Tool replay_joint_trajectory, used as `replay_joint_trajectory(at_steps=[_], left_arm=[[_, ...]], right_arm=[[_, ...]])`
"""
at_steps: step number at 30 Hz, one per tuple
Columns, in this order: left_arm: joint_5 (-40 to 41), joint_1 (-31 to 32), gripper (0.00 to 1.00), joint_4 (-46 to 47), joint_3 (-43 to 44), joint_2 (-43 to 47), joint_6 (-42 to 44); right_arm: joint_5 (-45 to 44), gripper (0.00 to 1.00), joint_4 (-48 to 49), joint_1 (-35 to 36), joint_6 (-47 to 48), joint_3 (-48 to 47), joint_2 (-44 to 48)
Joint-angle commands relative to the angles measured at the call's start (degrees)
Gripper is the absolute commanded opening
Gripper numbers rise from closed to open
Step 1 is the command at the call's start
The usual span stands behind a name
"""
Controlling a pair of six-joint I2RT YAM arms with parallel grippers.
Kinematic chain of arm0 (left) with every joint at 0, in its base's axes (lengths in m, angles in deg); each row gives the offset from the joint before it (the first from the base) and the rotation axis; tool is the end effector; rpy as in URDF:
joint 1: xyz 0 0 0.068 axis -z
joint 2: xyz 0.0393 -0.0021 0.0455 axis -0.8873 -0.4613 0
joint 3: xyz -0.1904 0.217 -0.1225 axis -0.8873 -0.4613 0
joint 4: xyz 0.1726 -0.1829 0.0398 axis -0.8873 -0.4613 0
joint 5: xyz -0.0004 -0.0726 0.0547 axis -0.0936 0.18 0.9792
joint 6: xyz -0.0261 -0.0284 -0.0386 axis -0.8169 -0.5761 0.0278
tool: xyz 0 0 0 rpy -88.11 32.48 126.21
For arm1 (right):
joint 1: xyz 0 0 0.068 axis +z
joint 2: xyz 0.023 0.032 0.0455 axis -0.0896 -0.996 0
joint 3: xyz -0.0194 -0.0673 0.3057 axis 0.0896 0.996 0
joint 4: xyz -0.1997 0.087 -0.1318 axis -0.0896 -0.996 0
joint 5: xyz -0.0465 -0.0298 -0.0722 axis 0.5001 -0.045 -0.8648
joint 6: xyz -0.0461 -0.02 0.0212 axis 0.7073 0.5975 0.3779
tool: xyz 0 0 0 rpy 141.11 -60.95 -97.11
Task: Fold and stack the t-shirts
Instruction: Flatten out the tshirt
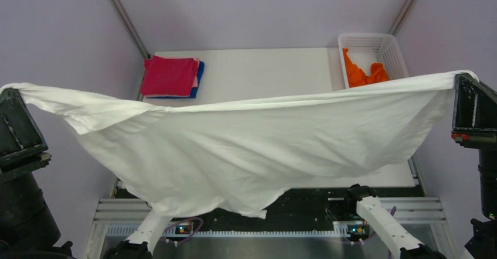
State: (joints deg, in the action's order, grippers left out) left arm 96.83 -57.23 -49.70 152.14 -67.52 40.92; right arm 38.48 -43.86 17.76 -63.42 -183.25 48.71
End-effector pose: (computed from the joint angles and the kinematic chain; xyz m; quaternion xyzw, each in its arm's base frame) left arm -0.1408 0.0224 0.6498 -0.1893 0.3356 -0.2201 0.8961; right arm -0.1051 -0.0252 0.6177 0.0617 0.4325 0.2673 0.8589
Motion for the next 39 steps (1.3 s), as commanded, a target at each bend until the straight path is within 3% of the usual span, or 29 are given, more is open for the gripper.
replay_joint_trajectory(at_steps=[1, 7, 14, 18, 23, 27, 28, 29, 30, 31, 32, 33, 34, 35, 36, 39], left_arm=[[-0.47, -0.11, 0.0, 1.78, -0.85, -5.98, 1.57], [0.04, -0.07, 0.0, 5.94, -8.38, -13.47, 2.68], [4.07, -0.11, 0.0, 17.99, -28.21, -25.11, 5.77], [6.19, -0.11, 0.0, 22.34, -34.63, -38.76, 4.91], [0.57, -0.2, 0.0, 23.72, -29.59, -60.14, 3.87], [-1.48, -0.2, 0.0, 17.21, -12.67, -77.56, 2.41], [-2.13, -0.19, 0.07, 15.88, -8.68, -82.78, 2.87], [-2.42, -0.16, 0.2, 14.23, -3.91, -86.27, 3.36], [-2.98, -0.12, 0.41, 12.27, 0.65, -89.24, 3.67], [-3.72, -0.12, 0.72, 10.78, 4.29, -91.47, 3.93], [-4.51, -0.11, 0.94, 10.26, 6.78, -92.71, 4.0], [-5.29, -0.07, 0.98, 10.43, 7.51, -92.82, 3.85], [-6.26, -0.11, 0.99, 11.21, 6.97, -92.16, 3.61], [-7.09, -0.11, 0.98, 12.25, 5.5, -91.06, 3.13], [-7.81, -0.11, 0.98, 13.17, 3.73, -89.44, 2.54], [-9.77, -0.03, 0.99, 15.21, -3.82, -83.86, 0.29]], right_arm=[[-4.01, 0.0, -1.89, 0.03, 2.21, 2.7, -1.45], [-14.16, 0.0, 1.24, 0.01, 3.75, 10.79, -4.82], [-22.47, 0.0, 15.72, 0.0, 2.49, 34.78, -8.87], [-25.66, 0.0, 24.97, -0.13, 1.96, 45.82, -17.32], [-23.45, 0.0, 36.35, -2.56, 0.65, 50.32, -35.12], [-20.47, 0.02, 38.27, -4.51, 0.25, 43.75, -53.86], [-20.58, 0.1, 38.11, -4.63, 0.74, 40.91, -57.8], [-20.24, 0.17, 37.08, -4.72, 1.76, 37.43, -61.29], [-20.43, 0.25, 35.88, -4.79, 2.75, 33.95, -64.49], [-20.63, 0.3, 34.46, -4.79, 3.22, 29.34, -67.05], [-20.29, 0.37, 32.68, -4.74, 3.61, 26.35, -68.8], [-19.6, 0.59, 32.23, -4.73, 3.89, 24.45, -69.77], [-18.83, 0.69, 30.8, -4.76, 3.97, 23.57, -69.94], [-18.22, 0.92, 30.72, -4.72, 4.0, 23.68, -69.58], [-18.03, 0.98, 30.6, -4.72, 3.49, 24.21, -68.72], [-15.48, 0.99, 31.0, -4.71, 1.24, 28.58, -64.54]])
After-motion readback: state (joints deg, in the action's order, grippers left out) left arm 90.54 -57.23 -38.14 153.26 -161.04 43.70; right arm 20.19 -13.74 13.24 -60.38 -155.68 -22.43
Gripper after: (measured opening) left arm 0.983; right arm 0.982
